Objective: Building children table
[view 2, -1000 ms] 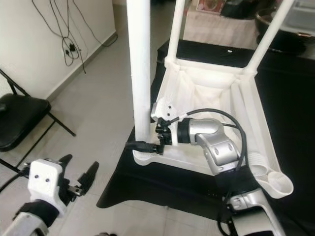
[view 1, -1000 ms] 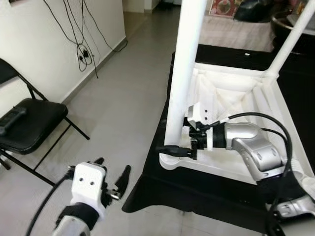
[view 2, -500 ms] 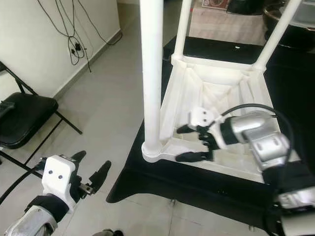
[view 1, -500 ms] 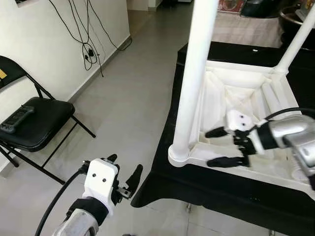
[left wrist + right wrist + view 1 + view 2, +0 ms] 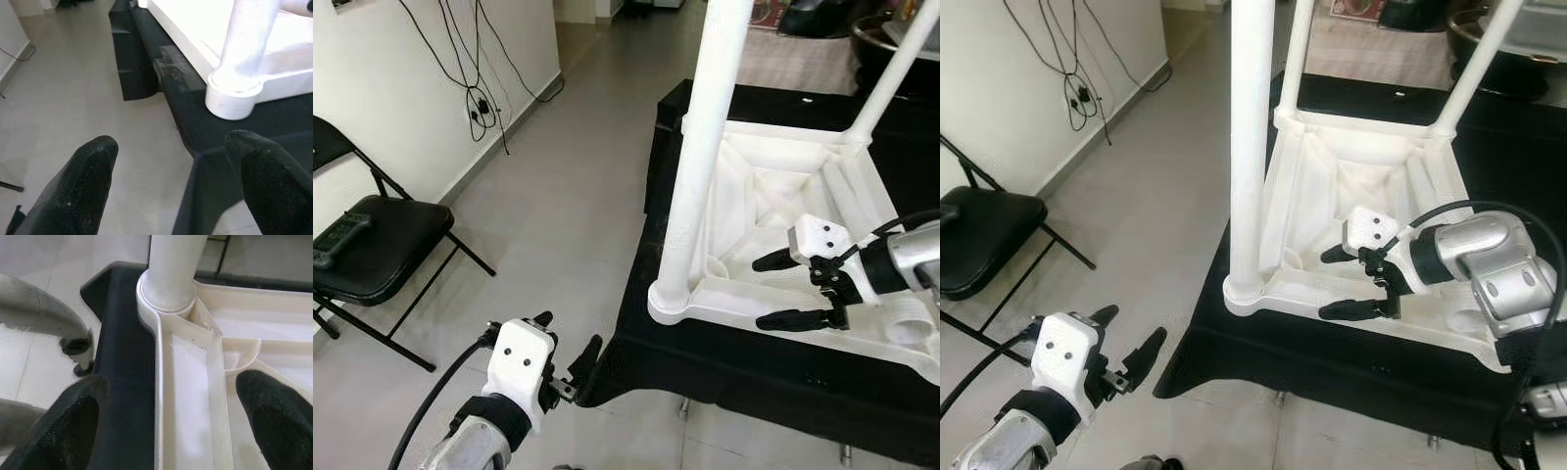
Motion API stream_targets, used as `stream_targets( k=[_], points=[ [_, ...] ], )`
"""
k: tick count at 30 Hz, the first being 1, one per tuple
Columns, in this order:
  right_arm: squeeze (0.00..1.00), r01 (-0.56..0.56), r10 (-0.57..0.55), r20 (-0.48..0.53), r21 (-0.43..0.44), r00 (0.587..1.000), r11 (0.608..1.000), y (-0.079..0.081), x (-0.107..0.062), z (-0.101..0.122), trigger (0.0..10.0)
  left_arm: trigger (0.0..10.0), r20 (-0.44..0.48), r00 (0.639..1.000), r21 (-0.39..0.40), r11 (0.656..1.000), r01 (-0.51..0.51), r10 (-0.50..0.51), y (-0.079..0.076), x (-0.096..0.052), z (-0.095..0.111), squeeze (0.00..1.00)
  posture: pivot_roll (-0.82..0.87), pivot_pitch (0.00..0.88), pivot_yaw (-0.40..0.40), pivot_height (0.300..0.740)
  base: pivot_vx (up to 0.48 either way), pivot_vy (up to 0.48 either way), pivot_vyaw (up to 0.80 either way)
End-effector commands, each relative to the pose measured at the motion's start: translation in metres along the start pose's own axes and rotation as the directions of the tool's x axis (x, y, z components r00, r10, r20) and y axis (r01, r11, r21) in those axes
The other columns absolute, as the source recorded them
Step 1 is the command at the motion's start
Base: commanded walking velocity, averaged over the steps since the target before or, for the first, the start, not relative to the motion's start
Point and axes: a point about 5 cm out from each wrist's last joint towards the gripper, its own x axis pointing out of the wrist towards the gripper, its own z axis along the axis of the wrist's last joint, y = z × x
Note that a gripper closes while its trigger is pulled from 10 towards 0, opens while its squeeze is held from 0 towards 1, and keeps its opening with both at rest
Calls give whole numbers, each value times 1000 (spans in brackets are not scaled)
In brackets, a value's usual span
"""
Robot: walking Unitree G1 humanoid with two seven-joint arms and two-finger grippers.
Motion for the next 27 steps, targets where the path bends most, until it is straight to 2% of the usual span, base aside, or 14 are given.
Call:
stream_targets(
  k=[1,2,3,6,8,16,20,22,24,26,27],
  points=[
    [0,17,-15,46,-32,999,999,-1,-2,10,10000,10000,4,1000,3,1000,29,-29,-2,0,0,0,-16,128,-44,740,0,0,0],
    [0,17,-15,46,-32,999,999,-1,-2,10,10000,10000,4,1000,3,1000,29,-29,-2,0,0,0,-16,128,-44,740,0,0,0],
    [0,7,-5,93,-23,996,1000,2,-2,15,10000,10000,14,998,6,998,62,-62,-4,1,3,0,-19,126,-35,740,0,-450,0],
    [0,7,-5,93,-23,996,1000,2,-2,15,10000,10000,14,998,6,998,62,-62,-4,1,3,0,-19,126,-35,740,0,-450,0],
    [0,-27,28,133,-11,991,1000,8,-3,17,10000,10000,11,992,4,992,122,-122,-9,3,3,0,-19,119,-29,740,0,-472,0],
    [0,-38,39,139,-12,990,999,9,-2,17,10000,10000,0,984,-21,983,181,-181,-14,3,1,0,-15,118,-28,740,0,-472,0],
    [0,-19,25,192,-32,981,999,9,17,26,10000,10000,-4,979,-36,978,205,-206,-14,1,1,0,-4,118,-31,740,0,-478,0],
    [0,-19,25,192,-32,981,999,9,17,26,10000,10000,-4,979,-36,978,205,-206,-14,1,1,0,-4,118,-31,740,0,-480,0],
    [0,3,6,209,-43,978,999,7,22,28,10000,10000,-3,982,-39,981,190,-190,-13,2,1,0,-4,119,-32,740,0,-435,0],
    [0,73,-61,253,-37,965,997,2,33,35,10000,10000,2,991,-47,989,137,-137,-7,4,0,0,-4,119,-32,740,0,0,0],
    [0,73,-61,253,-37,965,997,2,33,35,10000,10000,2,991,-47,989,137,-137,-7,4,0,0,-4,119,-32,740,0,0,0]
  ],
)
